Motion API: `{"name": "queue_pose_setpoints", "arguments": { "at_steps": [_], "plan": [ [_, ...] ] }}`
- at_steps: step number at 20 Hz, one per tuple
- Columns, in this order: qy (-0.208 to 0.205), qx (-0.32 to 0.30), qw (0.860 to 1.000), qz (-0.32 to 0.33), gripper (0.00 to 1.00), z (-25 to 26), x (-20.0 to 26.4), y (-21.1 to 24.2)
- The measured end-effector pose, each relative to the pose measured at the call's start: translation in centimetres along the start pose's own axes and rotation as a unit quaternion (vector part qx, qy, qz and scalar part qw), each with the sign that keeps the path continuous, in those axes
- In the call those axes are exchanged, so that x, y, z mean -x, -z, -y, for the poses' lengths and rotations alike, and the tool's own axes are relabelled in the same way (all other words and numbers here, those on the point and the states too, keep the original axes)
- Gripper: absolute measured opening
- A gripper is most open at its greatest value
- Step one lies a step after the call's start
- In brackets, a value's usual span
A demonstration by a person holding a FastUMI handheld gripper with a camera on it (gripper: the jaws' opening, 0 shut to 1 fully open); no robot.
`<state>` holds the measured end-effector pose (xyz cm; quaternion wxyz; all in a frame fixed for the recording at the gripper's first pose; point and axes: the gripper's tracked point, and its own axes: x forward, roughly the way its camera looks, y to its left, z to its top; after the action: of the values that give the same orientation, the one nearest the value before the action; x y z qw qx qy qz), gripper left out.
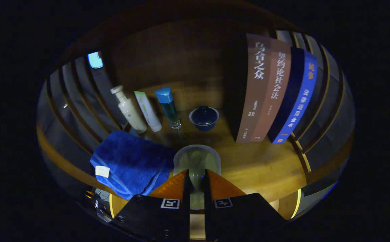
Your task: Pull open the drawer, take out the items inside it, and place them on the countertop above the cabinet.
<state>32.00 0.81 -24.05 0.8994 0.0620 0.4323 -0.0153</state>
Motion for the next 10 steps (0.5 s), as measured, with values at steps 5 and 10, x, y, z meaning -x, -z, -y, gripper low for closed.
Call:
{"name": "queue_pose_setpoints", "arguments": {
  "at_steps": [5, 10],
  "plan": [
    [0.007, 0.006, 1.000, -0.024, 0.55, 0.3, -2.2, 0.1],
    [0.002, -0.001, 1.000, -0.018, 0.99, 0.1, -2.0, 0.6]
  ]
}}
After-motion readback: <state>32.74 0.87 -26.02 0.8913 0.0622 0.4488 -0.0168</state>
